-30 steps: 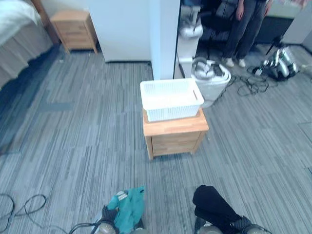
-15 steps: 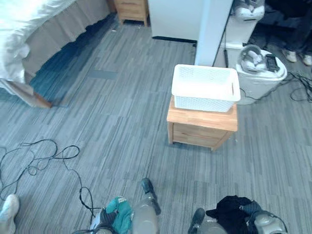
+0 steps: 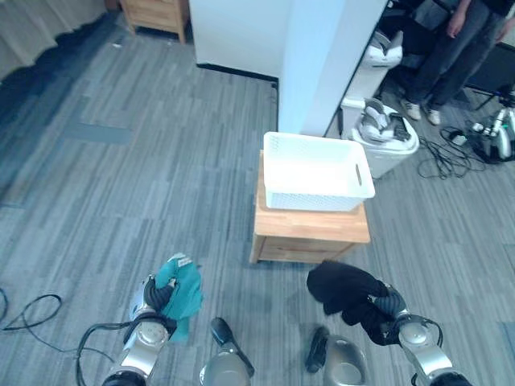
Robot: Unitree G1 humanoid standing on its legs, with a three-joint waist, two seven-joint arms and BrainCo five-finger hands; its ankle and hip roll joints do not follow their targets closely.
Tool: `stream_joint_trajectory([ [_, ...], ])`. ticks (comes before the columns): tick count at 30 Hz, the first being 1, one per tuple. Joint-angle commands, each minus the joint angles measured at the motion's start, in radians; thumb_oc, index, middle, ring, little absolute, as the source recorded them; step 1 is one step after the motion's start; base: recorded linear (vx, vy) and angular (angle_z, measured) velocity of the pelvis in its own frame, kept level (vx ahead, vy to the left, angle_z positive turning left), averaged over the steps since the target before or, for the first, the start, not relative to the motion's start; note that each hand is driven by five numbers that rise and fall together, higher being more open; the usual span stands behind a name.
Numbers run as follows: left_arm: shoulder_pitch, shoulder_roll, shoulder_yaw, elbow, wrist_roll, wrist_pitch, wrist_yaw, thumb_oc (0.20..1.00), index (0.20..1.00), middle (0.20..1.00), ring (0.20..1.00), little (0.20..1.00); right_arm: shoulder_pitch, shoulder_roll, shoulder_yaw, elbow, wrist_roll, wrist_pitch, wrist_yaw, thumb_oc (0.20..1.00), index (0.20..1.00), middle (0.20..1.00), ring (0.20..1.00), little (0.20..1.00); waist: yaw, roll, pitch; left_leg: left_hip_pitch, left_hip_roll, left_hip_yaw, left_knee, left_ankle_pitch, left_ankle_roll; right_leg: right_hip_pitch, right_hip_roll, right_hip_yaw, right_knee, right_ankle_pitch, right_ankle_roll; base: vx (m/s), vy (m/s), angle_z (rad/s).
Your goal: Tidy up the quilt and then pick up the clothes from the bed and put them into the laundry hamper.
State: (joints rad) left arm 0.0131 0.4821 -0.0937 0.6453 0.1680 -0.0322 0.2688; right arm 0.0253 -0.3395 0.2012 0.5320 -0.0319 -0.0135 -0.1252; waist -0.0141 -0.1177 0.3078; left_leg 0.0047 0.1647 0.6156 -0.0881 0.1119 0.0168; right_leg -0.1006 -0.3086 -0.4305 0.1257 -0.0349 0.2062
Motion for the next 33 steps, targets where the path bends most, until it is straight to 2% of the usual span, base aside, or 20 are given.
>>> stream_joint_trajectory([
  [1, 0.020, -0.004, -0.006, -0.004, 0.013, -0.031, -0.011, 0.200, 0.200, 0.200, 0.200, 0.200, -0.046, -0.090, -0.093, -0.075, -0.020, -0.047, -0.029, 0.200, 0.200, 0.200, 0.200, 0.200, -0.007, 0.047, -0.037, 0.059, 0.079, -0.032, 0.011, -0.074, -0.147, 0.043, 0.048, -0.046, -0.114, 0.013, 0.029, 0.15, -0.050, 0.38],
  [3, 0.060, -0.011, 0.013, 0.002, 0.028, -0.043, -0.026, 0.200, 0.200, 0.200, 0.200, 0.200, -0.062, -0.125, -0.089, -0.172, -0.034, -0.064, -0.021, 0.200, 0.200, 0.200, 0.200, 0.200, 0.006, 0.033, -0.054, 0.094, 0.072, -0.021, 0.027, -0.085, -0.151, 0.074, 0.049, -0.054, -0.132, 0.037, 0.024, 0.26, -0.121, 0.25],
  [6, 0.076, -0.020, 0.027, 0.019, 0.042, -0.042, -0.029, 0.200, 0.200, 0.200, 0.200, 0.200, -0.067, -0.158, -0.091, -0.245, -0.043, -0.082, -0.017, 0.200, 0.200, 0.200, 0.200, 0.200, 0.003, 0.041, -0.068, 0.113, 0.083, -0.020, 0.050, -0.096, -0.166, 0.105, 0.076, -0.041, -0.173, 0.050, 0.016, 0.23, -0.143, -0.16],
  [8, 0.099, -0.032, 0.041, 0.024, 0.040, -0.048, -0.022, 0.200, 0.200, 0.200, 0.200, 0.200, -0.096, -0.193, -0.070, -0.338, -0.069, -0.107, -0.007, 0.200, 0.200, 0.200, 0.200, 0.200, 0.004, 0.049, -0.075, 0.120, 0.096, -0.024, 0.117, -0.124, -0.176, 0.128, 0.092, -0.031, -0.199, 0.050, 0.005, 0.21, -0.160, -0.27],
  [9, 0.109, -0.043, 0.047, 0.013, 0.024, -0.057, -0.008, 0.200, 0.200, 0.200, 0.200, 0.200, -0.157, -0.230, -0.032, -0.425, -0.073, -0.128, 0.004, 0.200, 0.200, 0.200, 0.200, 0.200, 0.030, 0.056, -0.059, 0.083, 0.138, -0.088, 0.288, -0.103, -0.202, 0.150, 0.129, 0.014, -0.211, 0.021, -0.022, 0.20, -0.190, -0.44],
  [10, 0.107, -0.045, 0.049, 0.013, 0.024, -0.057, -0.007, 0.200, 0.200, 0.200, 0.200, 0.200, -0.161, -0.231, -0.031, -0.425, -0.072, -0.127, 0.005, 0.200, 0.200, 0.200, 0.200, 0.200, 0.028, 0.060, -0.056, 0.077, 0.150, -0.092, 0.304, -0.107, -0.208, 0.151, 0.136, 0.015, -0.211, 0.018, -0.027, 0.15, -0.175, -0.66],
  [11, 0.108, -0.053, 0.048, 0.008, 0.014, -0.061, -0.001, 0.200, 0.200, 0.200, 0.200, 0.200, -0.183, -0.240, -0.017, -0.442, -0.064, -0.133, 0.006, 0.200, 0.200, 0.200, 0.200, 0.200, 0.038, 0.063, -0.047, 0.049, 0.167, -0.140, 0.365, -0.088, -0.219, 0.160, 0.149, 0.021, -0.213, 0.008, -0.038, 0.01, -0.087, -1.05],
  [12, 0.122, -0.070, 0.040, -0.023, -0.020, -0.075, 0.021, 0.200, 0.200, 0.200, 0.200, 0.200, -0.290, -0.264, 0.048, -0.483, -0.049, -0.143, 0.011, 0.200, 0.200, 0.200, 0.200, 0.200, 0.084, 0.053, -0.024, -0.033, 0.119, -0.310, 0.434, -0.073, -0.190, 0.157, 0.156, 0.065, -0.213, 0.007, -0.065, 0.02, -0.065, -1.09],
  [13, 0.123, -0.070, 0.041, -0.023, -0.020, -0.075, 0.021, 0.200, 0.200, 0.200, 0.200, 0.200, -0.292, -0.264, 0.050, -0.482, -0.049, -0.144, 0.011, 0.200, 0.200, 0.200, 0.200, 0.200, 0.079, 0.052, -0.025, -0.039, 0.118, -0.313, 0.438, -0.075, -0.188, 0.155, 0.154, 0.062, -0.213, 0.007, -0.064, 0.02, -0.014, -1.15],
  [14, 0.130, -0.093, 0.031, -0.041, -0.056, -0.078, 0.034, 0.200, 0.200, 0.200, 0.200, 0.200, -0.378, -0.255, 0.102, -0.481, -0.048, -0.141, 0.010, 0.200, 0.200, 0.200, 0.200, 0.200, 0.108, 0.038, -0.024, -0.073, 0.023, -0.434, 0.360, -0.180, -0.156, 0.153, 0.154, 0.107, -0.213, 0.000, -0.062, 0.03, 0.023, -0.76],
  [15, 0.129, -0.094, 0.032, -0.041, -0.056, -0.078, 0.034, 0.200, 0.200, 0.200, 0.200, 0.200, -0.381, -0.255, 0.103, -0.479, -0.047, -0.141, 0.009, 0.200, 0.200, 0.200, 0.200, 0.200, 0.106, 0.035, -0.025, -0.074, 0.019, -0.433, 0.354, -0.175, -0.154, 0.150, 0.150, 0.106, -0.213, 0.001, -0.062, 0.08, 0.054, -1.05],
  [16, 0.133, -0.108, 0.027, -0.046, -0.067, -0.076, 0.034, 0.200, 0.200, 0.200, 0.200, 0.200, -0.421, -0.250, 0.123, -0.481, -0.051, -0.140, 0.010, 0.200, 0.200, 0.200, 0.200, 0.200, 0.114, 0.047, -0.030, -0.050, 0.003, -0.442, 0.251, -0.168, -0.150, 0.151, 0.161, 0.113, -0.213, -0.002, -0.055, 0.17, 0.096, -0.91],
  [17, 0.134, -0.114, 0.009, -0.048, -0.065, -0.079, 0.027, 0.200, 0.200, 0.200, 0.200, 0.200, -0.467, -0.249, 0.150, -0.493, -0.075, -0.146, 0.008, 0.200, 0.200, 0.200, 0.200, 0.200, 0.117, 0.067, -0.046, 0.001, 0.016, -0.408, 0.150, -0.144, -0.150, 0.159, 0.177, 0.112, -0.213, -0.006, -0.054, 0.17, 0.090, -0.71],
  [20, 0.137, -0.114, -0.002, -0.065, -0.072, -0.078, 0.027, 0.200, 0.200, 0.200, 0.200, 0.200, -0.560, -0.238, 0.197, -0.494, -0.080, -0.129, 0.010, 0.200, 0.200, 0.200, 0.200, 0.200, 0.122, 0.064, -0.054, 0.027, 0.006, -0.401, 0.104, -0.131, -0.144, 0.157, 0.178, 0.118, -0.213, 0.004, -0.054, 0.11, 0.065, -0.18],
  [24, 0.125, -0.112, -0.043, -0.094, -0.076, -0.082, 0.017, 0.200, 0.200, 0.200, 0.200, 0.200, -0.691, -0.239, 0.261, -0.458, -0.091, -0.113, 0.008, 0.200, 0.200, 0.200, 0.200, 0.200, 0.145, 0.062, -0.073, 0.052, -0.006, -0.383, 0.014, -0.099, -0.146, 0.157, 0.172, 0.092, -0.213, 0.008, -0.045, 0.10, 0.080, 0.31],
  [26, 0.127, -0.111, -0.055, -0.120, -0.090, -0.086, 0.015, 0.200, 0.200, 0.200, 0.200, 0.200, -0.743, -0.243, 0.282, -0.428, -0.103, -0.104, 0.004, 0.200, 0.200, 0.200, 0.200, 0.200, 0.164, 0.063, -0.074, 0.045, -0.009, -0.391, 0.001, -0.093, -0.152, 0.157, 0.166, 0.070, -0.212, 0.005, -0.041, 0.11, 0.086, 0.28],
  [27, 0.135, -0.109, -0.066, -0.136, -0.102, -0.092, 0.009, 0.200, 0.200, 0.200, 0.200, 0.200, -0.804, -0.252, 0.303, -0.388, -0.108, -0.095, 0.000, 0.200, 0.200, 0.200, 0.200, 0.200, 0.188, 0.066, -0.067, 0.029, -0.010, -0.405, 0.001, -0.089, -0.157, 0.159, 0.158, 0.042, -0.208, 0.004, -0.039, 0.08, 0.062, 0.27],
  [28, 0.135, -0.109, -0.066, -0.137, -0.102, -0.091, 0.009, 0.200, 0.200, 0.200, 0.200, 0.200, -0.806, -0.252, 0.304, -0.385, -0.107, -0.096, -0.001, 0.200, 0.200, 0.200, 0.200, 0.200, 0.186, 0.066, -0.067, 0.028, -0.010, -0.407, 0.001, -0.089, -0.157, 0.159, 0.157, 0.040, -0.208, 0.003, -0.039, 0.06, 0.042, 0.28],
  [33, 0.138, -0.078, -0.080, -0.163, -0.135, -0.108, 0.004, 0.200, 0.200, 0.200, 0.200, 0.200, -0.969, -0.282, 0.345, -0.228, -0.092, -0.087, -0.025, 0.200, 0.200, 0.200, 0.200, 0.200, 0.260, 0.074, -0.023, -0.059, -0.015, -0.477, 0.001, -0.060, -0.178, 0.128, 0.148, -0.046, -0.187, -0.008, -0.034, -0.01, -0.005, 0.53],
])
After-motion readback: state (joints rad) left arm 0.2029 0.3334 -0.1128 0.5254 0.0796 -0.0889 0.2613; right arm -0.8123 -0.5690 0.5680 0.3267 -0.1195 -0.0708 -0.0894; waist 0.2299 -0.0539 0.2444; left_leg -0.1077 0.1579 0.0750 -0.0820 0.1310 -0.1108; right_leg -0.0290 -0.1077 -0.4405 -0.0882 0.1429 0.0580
